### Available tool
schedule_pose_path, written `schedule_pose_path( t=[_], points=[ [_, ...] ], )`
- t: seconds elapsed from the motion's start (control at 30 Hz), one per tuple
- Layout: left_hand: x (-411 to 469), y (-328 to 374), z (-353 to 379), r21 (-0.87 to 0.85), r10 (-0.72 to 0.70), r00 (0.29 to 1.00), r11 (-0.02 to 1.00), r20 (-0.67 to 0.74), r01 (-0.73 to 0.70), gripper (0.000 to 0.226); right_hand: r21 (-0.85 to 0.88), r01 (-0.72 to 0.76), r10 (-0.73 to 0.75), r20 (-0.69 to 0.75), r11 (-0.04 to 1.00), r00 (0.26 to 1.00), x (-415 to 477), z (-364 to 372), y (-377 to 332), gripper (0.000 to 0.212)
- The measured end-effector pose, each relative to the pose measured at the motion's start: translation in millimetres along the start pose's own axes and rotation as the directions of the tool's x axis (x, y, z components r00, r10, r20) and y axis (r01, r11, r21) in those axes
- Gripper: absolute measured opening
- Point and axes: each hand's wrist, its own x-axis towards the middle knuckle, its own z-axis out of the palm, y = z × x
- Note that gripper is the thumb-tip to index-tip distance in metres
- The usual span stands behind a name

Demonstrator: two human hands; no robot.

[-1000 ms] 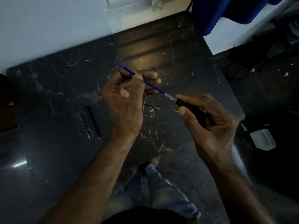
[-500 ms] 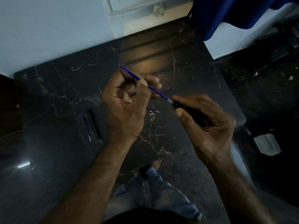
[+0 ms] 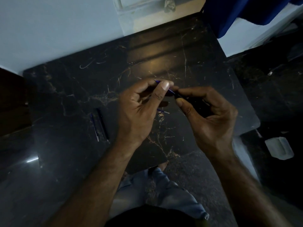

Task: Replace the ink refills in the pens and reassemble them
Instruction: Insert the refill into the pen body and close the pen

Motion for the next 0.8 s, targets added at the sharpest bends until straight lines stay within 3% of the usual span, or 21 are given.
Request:
schedule_pose_path(
  t=[0.13,0.3,0.33,0.4,0.47,0.53,0.63,0.8],
  points=[
    [6,-11,-7,-0.050,-0.055,0.998,0.997,0.029,0.057,0.016,-0.012,-0.043,0.043,-0.007,0.999,0.999,4,11,7,0.019],
    [9,-46,-27,-0.068,0.013,0.988,0.998,0.156,-0.003,0.023,0.031,-0.062,0.062,-0.019,0.998,0.998,6,25,9,0.019],
    [7,-61,-31,-0.021,-0.011,0.989,1.000,0.145,0.014,0.025,0.022,-0.058,0.059,-0.031,0.998,0.998,6,27,7,0.018],
    [-1,-96,-38,0.266,-0.099,0.994,0.960,0.054,0.081,0.027,0.020,-0.070,0.071,-0.047,0.997,0.996,2,28,5,0.017],
    [-12,-136,-46,0.560,-0.161,0.986,0.821,0.049,0.106,0.023,0.000,-0.098,0.098,-0.046,0.995,0.994,-4,28,3,0.016],
    [-22,-169,-53,0.743,-0.235,0.958,0.669,0.166,0.035,0.028,-0.026,-0.131,0.130,-0.043,0.991,0.991,-11,24,2,0.016],
    [-26,-196,-61,0.818,-0.273,0.936,0.575,0.221,-0.025,0.031,-0.052,-0.162,0.160,-0.045,0.985,0.986,-21,18,-1,0.015],
    [-20,-200,-54,0.836,-0.231,0.944,0.544,0.234,-0.074,0.018,-0.068,-0.196,0.192,-0.068,0.978,0.979,-33,12,-4,0.015]
  ],
)
